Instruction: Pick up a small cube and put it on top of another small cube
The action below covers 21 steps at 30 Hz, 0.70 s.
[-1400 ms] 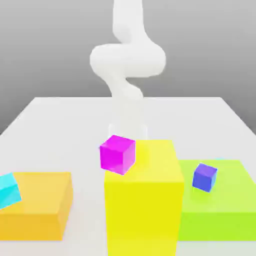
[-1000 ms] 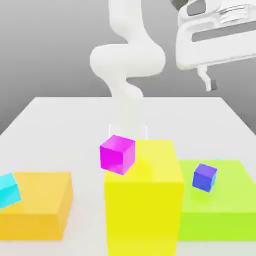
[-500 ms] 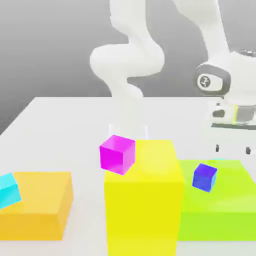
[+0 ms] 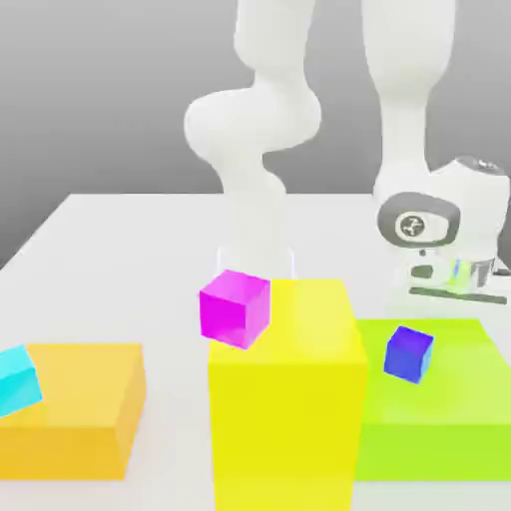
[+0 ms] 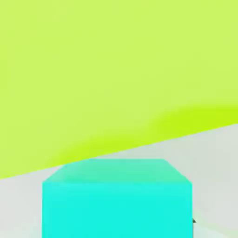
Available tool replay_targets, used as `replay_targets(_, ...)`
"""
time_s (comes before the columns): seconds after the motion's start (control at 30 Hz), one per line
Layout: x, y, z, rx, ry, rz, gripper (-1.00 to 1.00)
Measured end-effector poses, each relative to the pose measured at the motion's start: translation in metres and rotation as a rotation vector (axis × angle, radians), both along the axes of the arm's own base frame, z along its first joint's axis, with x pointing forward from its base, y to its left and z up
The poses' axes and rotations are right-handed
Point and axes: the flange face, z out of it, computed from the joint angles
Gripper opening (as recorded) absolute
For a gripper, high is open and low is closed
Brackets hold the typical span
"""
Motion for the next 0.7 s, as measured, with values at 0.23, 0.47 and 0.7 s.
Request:
replay_targets(0.23, -0.026, 0.016, 0.048, 0.022, -0.056, 0.2, -1.0)
replay_targets(0.47, 0.095, 0.013, 0.12, 0.095, -0.26, 0.212, -1.0)
replay_targets(0.7, 0.226, -0.071, 0.192, 0.054, -0.411, 0.045, -1.0)
